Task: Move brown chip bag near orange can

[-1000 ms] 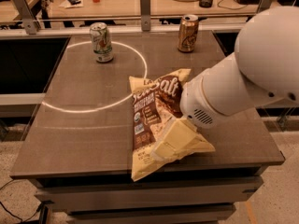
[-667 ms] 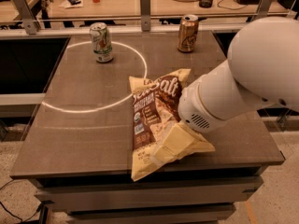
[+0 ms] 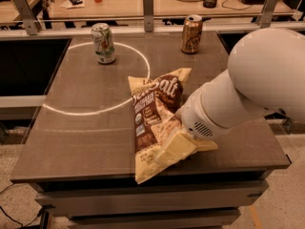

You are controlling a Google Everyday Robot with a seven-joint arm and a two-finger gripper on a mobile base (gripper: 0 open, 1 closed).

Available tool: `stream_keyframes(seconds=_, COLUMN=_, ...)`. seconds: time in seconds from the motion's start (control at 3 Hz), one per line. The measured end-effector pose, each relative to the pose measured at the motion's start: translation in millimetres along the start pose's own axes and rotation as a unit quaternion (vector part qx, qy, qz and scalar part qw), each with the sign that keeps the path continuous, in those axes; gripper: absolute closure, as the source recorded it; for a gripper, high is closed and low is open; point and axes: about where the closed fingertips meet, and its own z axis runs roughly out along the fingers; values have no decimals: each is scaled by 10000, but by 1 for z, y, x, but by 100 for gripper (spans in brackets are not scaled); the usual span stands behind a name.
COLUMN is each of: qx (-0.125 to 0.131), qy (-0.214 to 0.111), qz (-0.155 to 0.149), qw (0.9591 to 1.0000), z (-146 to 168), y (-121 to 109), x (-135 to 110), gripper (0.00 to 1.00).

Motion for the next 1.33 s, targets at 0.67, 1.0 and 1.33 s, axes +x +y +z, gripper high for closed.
stream_keyframes(seconds=0.67, qx=63, qy=45, qz=65, qw=9999, z=-2, y=-3, x=3, gripper=88)
stream_keyframes(seconds=1.0, qx=467, qy=191, qz=388, qw=9980, z=-17, y=-33, x=21, gripper=100)
stream_keyframes(seconds=1.33, qx=1073, qy=521, qz=896, qw=9888, z=-49, y=-76, x=60, gripper=100)
